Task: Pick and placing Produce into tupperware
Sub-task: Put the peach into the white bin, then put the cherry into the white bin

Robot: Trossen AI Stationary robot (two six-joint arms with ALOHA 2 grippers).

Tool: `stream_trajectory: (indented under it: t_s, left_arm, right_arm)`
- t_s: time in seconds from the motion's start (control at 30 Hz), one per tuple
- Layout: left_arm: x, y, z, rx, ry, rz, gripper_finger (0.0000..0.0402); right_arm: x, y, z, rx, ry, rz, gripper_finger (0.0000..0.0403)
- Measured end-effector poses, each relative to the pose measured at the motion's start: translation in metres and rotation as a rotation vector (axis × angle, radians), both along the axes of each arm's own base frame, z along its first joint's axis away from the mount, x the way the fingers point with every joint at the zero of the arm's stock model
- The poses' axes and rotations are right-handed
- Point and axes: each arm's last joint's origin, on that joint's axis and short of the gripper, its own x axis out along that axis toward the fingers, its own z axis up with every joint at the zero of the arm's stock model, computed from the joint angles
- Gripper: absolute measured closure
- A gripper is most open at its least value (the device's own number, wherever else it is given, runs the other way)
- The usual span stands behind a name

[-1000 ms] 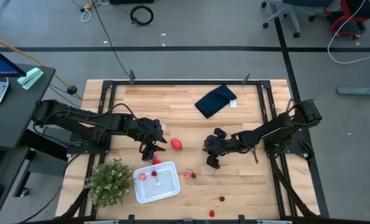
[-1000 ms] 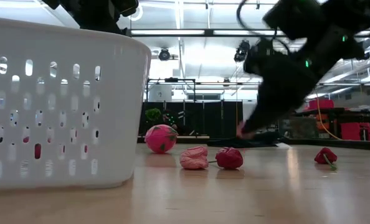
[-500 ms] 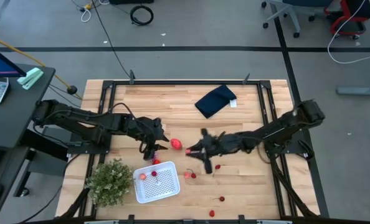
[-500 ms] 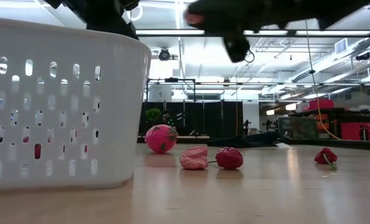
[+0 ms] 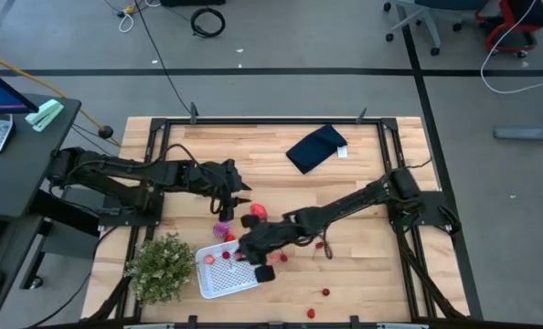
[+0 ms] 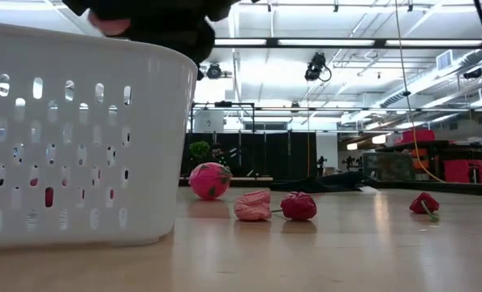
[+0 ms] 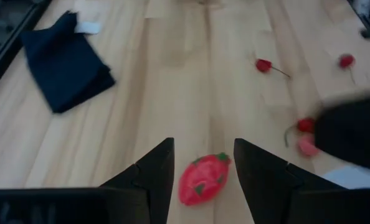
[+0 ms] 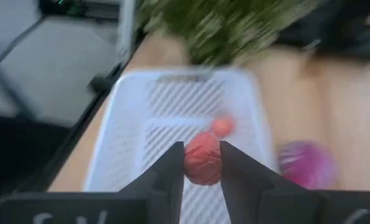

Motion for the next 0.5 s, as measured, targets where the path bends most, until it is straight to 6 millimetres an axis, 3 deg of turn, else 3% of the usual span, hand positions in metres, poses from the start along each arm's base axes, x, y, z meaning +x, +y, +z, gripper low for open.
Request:
stream_trajectory:
  t_s: [0.3,0.4,0.5]
  left_arm:
    - [-0.002,0.016,-0.003,-0.042,0.028,0.091,0.0247]
    - [-0.003,0.018,-0.003,-0.043,0.036,0.098,0.0254]
    - [-0.003,0.018,-0.004,-0.043,0.043,0.100,0.0260]
  right_arm:
    - [0.020,0.001,-0.029,-0.084,0.131,0.011,0.0238]
    - [0.018,-0.002,-0.028,-0.122,0.138,-0.019,0.0216]
    - [0.012,-0.007,-0.011,-0.145,0.142,-0.048,0.0203]
